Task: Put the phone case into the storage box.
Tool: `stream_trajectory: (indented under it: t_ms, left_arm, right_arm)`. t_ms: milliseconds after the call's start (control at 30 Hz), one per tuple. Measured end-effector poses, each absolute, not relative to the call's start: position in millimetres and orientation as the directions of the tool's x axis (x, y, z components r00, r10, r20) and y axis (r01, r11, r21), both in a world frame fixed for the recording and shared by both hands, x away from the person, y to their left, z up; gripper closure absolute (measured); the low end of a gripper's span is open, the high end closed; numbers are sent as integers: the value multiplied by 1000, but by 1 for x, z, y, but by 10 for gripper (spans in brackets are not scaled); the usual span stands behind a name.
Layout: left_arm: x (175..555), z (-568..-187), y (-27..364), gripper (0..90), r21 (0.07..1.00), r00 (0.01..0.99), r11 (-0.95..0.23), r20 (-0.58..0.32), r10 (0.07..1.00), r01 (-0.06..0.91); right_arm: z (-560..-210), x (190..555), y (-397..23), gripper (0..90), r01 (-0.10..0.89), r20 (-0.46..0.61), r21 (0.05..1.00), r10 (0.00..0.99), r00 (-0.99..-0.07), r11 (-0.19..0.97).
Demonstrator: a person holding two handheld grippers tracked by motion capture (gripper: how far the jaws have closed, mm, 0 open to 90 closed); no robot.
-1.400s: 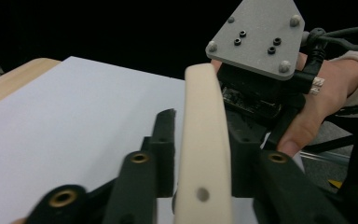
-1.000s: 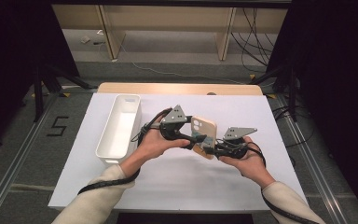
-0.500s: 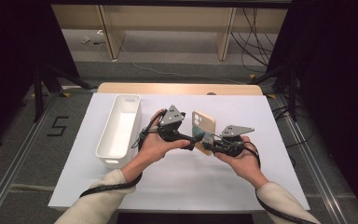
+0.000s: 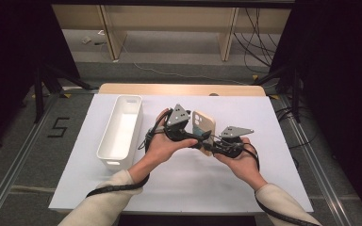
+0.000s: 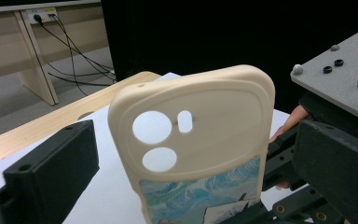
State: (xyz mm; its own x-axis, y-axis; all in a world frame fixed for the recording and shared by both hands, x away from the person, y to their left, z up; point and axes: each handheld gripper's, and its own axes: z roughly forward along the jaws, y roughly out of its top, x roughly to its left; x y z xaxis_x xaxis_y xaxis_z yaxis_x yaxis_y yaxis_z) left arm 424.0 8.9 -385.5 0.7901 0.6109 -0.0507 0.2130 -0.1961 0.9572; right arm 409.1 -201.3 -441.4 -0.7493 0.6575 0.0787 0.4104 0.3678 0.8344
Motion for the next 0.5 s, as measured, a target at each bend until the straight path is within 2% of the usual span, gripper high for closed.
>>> stream_trajectory:
  t_ms: [500]
  left_arm:
    - [431,-387,0,0,959,768,-193,-38,640,208]
  right_arm:
    - [-440,409,-199,802,412,80,837,665,-742,359]
